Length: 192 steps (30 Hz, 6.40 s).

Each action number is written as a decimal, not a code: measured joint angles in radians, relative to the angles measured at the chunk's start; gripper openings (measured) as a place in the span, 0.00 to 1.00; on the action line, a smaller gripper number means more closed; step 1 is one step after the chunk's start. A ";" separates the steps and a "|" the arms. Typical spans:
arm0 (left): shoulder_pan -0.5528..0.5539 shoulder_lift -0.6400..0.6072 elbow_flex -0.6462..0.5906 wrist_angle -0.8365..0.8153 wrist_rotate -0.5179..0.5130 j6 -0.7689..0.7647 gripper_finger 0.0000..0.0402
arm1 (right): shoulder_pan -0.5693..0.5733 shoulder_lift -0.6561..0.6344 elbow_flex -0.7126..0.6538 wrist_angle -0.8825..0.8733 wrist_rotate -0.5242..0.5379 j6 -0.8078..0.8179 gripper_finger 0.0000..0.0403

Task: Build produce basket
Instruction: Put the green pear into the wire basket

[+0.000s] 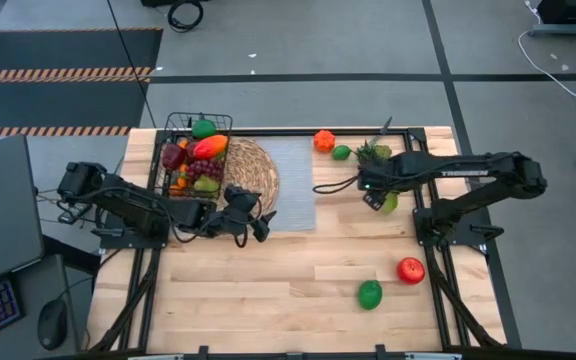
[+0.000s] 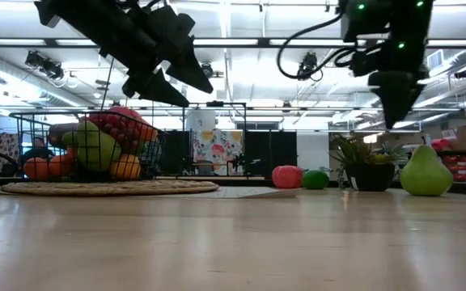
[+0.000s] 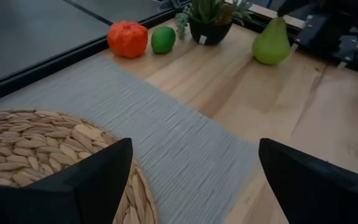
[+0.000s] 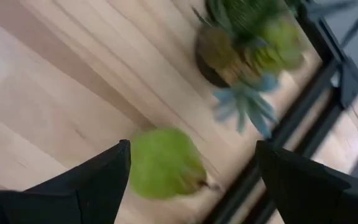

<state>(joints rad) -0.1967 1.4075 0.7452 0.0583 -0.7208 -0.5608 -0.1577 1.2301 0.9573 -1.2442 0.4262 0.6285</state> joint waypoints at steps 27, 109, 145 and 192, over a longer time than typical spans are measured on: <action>-0.042 0.000 0.000 0.025 0.011 -0.010 0.89 | -0.061 -0.066 -0.310 0.117 -0.151 0.114 0.86; -0.115 0.069 0.000 0.275 0.025 0.442 0.89 | 0.148 0.103 -0.321 1.610 -0.423 -0.105 0.54; -0.075 0.234 0.002 0.539 0.005 0.541 0.72 | 0.145 0.290 -0.317 1.893 -0.451 -0.137 0.58; 0.517 -0.238 0.383 -0.796 -0.136 0.257 0.71 | 0.059 0.275 -0.320 1.698 -0.426 -0.467 0.55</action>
<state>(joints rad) 0.3200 1.1697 1.1283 -0.7372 -0.8573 -0.3043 -0.0983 1.5055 0.6369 0.4538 -0.0002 0.1614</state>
